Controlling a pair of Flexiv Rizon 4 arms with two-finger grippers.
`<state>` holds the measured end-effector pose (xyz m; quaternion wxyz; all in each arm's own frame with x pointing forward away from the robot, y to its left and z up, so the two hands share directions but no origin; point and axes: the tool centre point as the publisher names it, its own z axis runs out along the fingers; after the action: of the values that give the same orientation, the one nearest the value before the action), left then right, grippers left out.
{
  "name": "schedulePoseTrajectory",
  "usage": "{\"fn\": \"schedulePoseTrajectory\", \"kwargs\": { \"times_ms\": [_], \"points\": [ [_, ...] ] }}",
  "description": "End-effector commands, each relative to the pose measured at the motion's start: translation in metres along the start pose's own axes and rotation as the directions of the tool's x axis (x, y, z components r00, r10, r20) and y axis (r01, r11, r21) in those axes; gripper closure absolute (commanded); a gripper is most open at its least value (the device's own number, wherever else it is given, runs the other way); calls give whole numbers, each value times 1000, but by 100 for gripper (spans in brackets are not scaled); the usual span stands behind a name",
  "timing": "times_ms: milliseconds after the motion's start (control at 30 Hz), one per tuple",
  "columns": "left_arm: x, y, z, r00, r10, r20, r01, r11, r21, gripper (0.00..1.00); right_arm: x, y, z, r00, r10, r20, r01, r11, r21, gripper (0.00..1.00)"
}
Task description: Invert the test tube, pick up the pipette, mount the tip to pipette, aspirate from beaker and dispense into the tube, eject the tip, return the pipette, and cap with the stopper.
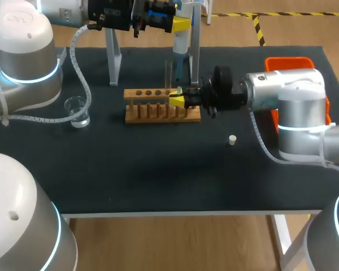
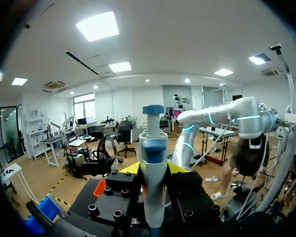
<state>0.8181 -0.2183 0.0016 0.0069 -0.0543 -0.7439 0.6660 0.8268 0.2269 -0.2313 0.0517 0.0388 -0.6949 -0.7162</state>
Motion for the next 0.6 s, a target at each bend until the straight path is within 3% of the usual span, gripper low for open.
{"fn": "schedulePoseTrajectory", "kwargs": {
  "times_ms": [33,600],
  "points": [
    [-1,-1,-1,1000,-1,-4,1,1000,-2,100,0,2,-1,1000,2,-1,-2,1000,0,100],
    [-1,-1,-1,1000,-1,-4,1,1000,-2,100,2,12,2,1000,-10,-7,10,1000,3,100]
  ]
}}
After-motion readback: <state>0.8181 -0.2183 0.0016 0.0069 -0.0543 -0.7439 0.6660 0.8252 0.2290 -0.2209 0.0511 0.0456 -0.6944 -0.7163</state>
